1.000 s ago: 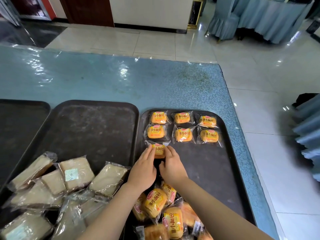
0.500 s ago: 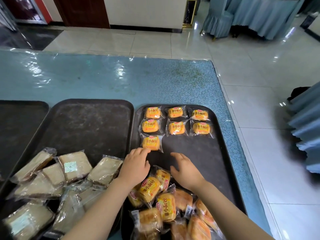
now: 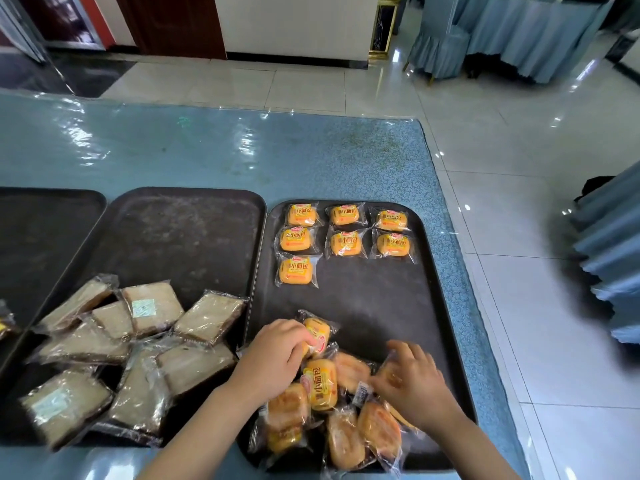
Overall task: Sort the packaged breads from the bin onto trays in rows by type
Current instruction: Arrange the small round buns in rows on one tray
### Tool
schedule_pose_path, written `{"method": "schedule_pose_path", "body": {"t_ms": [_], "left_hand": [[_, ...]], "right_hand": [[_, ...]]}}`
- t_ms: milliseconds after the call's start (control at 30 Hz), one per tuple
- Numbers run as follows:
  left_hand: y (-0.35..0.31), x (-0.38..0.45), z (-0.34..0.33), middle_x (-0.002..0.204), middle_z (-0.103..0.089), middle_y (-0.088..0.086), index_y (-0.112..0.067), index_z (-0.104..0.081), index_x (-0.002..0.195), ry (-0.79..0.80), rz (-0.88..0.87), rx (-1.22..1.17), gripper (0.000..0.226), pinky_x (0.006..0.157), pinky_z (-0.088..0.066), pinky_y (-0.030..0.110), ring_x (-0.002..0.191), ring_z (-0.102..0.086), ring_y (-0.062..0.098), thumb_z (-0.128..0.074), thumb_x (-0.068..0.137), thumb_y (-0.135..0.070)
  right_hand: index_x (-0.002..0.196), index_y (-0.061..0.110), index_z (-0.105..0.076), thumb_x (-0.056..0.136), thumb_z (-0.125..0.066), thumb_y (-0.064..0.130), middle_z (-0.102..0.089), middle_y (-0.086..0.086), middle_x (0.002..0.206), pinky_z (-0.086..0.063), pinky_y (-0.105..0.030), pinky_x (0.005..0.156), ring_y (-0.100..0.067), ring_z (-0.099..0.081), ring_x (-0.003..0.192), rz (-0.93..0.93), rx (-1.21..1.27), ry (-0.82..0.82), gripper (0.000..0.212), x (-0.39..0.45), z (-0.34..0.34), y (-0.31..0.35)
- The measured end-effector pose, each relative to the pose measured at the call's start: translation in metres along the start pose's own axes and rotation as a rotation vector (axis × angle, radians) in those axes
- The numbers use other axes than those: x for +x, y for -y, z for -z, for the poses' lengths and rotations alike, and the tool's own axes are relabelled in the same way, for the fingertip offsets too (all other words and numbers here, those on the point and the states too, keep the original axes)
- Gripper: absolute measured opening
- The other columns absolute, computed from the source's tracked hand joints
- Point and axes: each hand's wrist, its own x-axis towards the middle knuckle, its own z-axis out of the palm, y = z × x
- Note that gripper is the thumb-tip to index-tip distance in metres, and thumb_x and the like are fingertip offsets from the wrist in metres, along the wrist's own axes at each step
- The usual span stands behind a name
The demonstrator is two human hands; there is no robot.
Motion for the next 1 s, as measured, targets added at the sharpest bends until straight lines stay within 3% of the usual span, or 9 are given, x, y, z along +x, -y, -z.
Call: {"method": "schedule_pose_path", "body": {"t_ms": [100,200,333,500,633,700,800,867,1000], "left_hand": [[-0.010,-0.002,-0.004,0.108,-0.058,-0.020,-0.028,-0.066,0.103,0.044,-0.024,0.022,0.027,0.095,-0.040,0.026,0.107,-0.048,0.002,-0.044,0.096,-0.014],[-0.019,-0.003,-0.007,0.112,-0.056,-0.019,-0.028,-0.065,0.107,0.065,-0.034,0.064,0.025,0.098,-0.036,0.023,0.109,-0.045,0.002,-0.044,0.097,-0.018],[-0.031,-0.005,-0.009,0.113,-0.054,-0.022,-0.032,-0.064,0.108,0.096,-0.043,0.043,0.025,0.102,-0.034,0.022,0.112,-0.043,-0.001,-0.042,0.099,-0.024],[-0.049,-0.007,-0.007,0.116,-0.052,-0.024,-0.035,-0.061,0.112,0.153,-0.011,-0.031,0.022,0.100,-0.034,0.017,0.115,-0.041,-0.005,-0.044,0.099,-0.030],[-0.064,-0.009,-0.005,0.112,-0.055,-0.027,-0.040,-0.057,0.116,0.237,0.101,-0.211,0.021,0.088,-0.038,0.009,0.108,-0.047,-0.012,-0.050,0.096,-0.041],[-0.068,-0.010,-0.004,0.112,-0.056,-0.027,-0.040,-0.052,0.120,0.269,0.163,-0.313,0.026,0.085,-0.042,0.010,0.104,-0.051,-0.013,-0.052,0.094,-0.046],[-0.073,-0.011,-0.002,0.115,-0.056,-0.023,-0.041,-0.049,0.124,0.241,0.279,-0.415,0.031,0.085,-0.047,0.015,0.100,-0.056,-0.008,-0.047,0.095,-0.052],[-0.079,-0.010,0.001,0.112,-0.064,-0.011,-0.034,-0.052,0.121,0.238,0.407,-0.649,0.029,0.081,-0.052,0.017,0.093,-0.065,-0.003,-0.043,0.098,-0.050],[-0.084,-0.005,0.002,0.105,-0.074,0.004,-0.018,-0.058,0.122,0.235,0.606,-1.072,0.035,0.084,-0.056,0.028,0.095,-0.072,0.017,-0.043,0.101,-0.042]], "right_hand": [[0.143,0.029,-0.030,0.074,-0.066,0.063,-0.041,0.007,0.139,-0.035,-0.034,0.109,-0.016,-0.040,0.129,-0.022,0.112,0.037,0.085,-0.008,-0.001,-0.012],[0.142,0.029,-0.032,0.070,-0.070,0.062,-0.050,0.006,0.135,-0.041,-0.031,0.102,-0.015,-0.051,0.122,-0.017,0.146,0.025,0.087,-0.012,-0.002,-0.014],[0.134,0.028,-0.040,0.074,-0.071,0.053,-0.061,0.008,0.119,-0.045,-0.028,0.091,-0.013,-0.059,0.108,0.002,0.147,-0.068,0.072,-0.015,-0.004,-0.012],[0.118,0.031,-0.048,0.075,-0.081,0.032,-0.065,0.004,0.084,-0.049,-0.023,0.072,-0.009,-0.064,0.083,-0.105,0.538,-0.266,0.054,-0.013,0.014,0.000],[0.100,0.014,-0.060,0.080,-0.076,0.024,-0.069,-0.009,0.090,-0.052,-0.021,0.065,-0.011,-0.067,0.075,-0.113,0.968,-0.296,0.027,-0.010,0.032,0.017],[0.095,0.010,-0.061,0.078,-0.074,0.029,-0.070,-0.012,0.088,-0.053,-0.021,0.062,-0.014,-0.067,0.071,-0.072,1.049,-0.345,0.029,-0.013,0.036,0.026],[0.092,0.021,-0.056,0.076,-0.079,0.039,-0.065,-0.002,0.088,-0.053,-0.025,0.070,-0.019,-0.066,0.080,0.089,0.958,-0.519,0.033,-0.022,0.037,0.037],[0.092,0.022,-0.053,0.077,-0.080,0.031,-0.058,0.002,0.094,-0.050,-0.022,0.073,-0.015,-0.062,0.085,0.308,0.781,-0.588,0.032,-0.028,0.034,0.041],[0.094,0.016,-0.051,0.080,-0.077,0.015,-0.052,0.002,0.111,-0.043,-0.015,0.086,-0.011,-0.056,0.106,0.628,0.447,-0.506,0.029,-0.031,0.018,0.040]]}}
